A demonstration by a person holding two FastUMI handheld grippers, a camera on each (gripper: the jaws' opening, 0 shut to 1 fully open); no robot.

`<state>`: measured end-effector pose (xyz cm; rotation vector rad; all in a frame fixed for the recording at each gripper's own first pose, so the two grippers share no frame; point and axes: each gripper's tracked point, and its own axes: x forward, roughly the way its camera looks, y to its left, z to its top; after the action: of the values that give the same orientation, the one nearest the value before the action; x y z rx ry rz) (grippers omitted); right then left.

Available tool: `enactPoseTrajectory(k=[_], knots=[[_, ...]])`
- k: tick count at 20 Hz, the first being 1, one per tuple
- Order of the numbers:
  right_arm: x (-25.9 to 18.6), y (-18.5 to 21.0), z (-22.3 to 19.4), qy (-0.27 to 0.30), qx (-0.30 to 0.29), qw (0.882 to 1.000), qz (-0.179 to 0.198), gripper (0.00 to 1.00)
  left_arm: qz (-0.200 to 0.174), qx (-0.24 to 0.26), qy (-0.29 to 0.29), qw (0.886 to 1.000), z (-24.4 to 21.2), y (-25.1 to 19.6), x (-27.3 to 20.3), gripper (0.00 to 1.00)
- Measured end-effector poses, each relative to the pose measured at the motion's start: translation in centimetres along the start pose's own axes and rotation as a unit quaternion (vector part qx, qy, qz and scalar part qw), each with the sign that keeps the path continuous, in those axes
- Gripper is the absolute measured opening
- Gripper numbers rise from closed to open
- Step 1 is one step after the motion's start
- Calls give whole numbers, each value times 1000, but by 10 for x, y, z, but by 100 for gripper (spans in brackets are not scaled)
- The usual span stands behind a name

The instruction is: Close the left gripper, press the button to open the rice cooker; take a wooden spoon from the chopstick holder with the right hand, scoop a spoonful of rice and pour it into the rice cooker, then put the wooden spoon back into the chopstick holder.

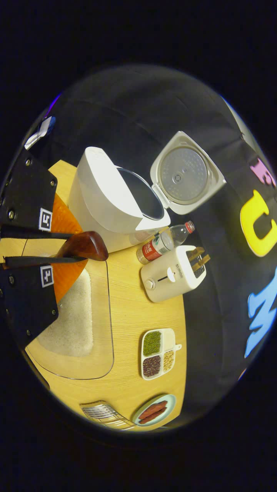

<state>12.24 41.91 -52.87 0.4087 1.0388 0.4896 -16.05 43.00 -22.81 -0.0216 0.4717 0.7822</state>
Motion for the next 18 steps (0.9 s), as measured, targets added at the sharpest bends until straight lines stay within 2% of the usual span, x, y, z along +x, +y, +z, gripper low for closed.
enactPoseTrajectory(k=[3,7,8,10,11,12,15,18], knots=[[-1,-16,7,-2,104,994,26,18,-3,6,-6,1000,5,-3,-4,94],[-13,-45,16,-19,217,974,60,18,-6,15,-7,1000,4,-4,-5,94],[-18,-52,18,-27,232,970,65,18,-7,19,-9,1000,3,-5,-4,91],[-29,-68,24,-41,248,966,64,18,-10,25,-11,1000,4,-5,-4,94],[-35,-73,27,-46,253,964,64,18,-12,27,-11,999,4,-4,-4,89],[-41,-76,31,-49,260,962,68,18,-12,28,-12,999,3,-4,-4,89],[-57,-72,46,-63,269,957,91,18,-16,22,-11,1000,3,-7,-5,89],[-69,-59,59,-70,261,957,106,18,-17,25,-15,999,4,-6,-3,89]])
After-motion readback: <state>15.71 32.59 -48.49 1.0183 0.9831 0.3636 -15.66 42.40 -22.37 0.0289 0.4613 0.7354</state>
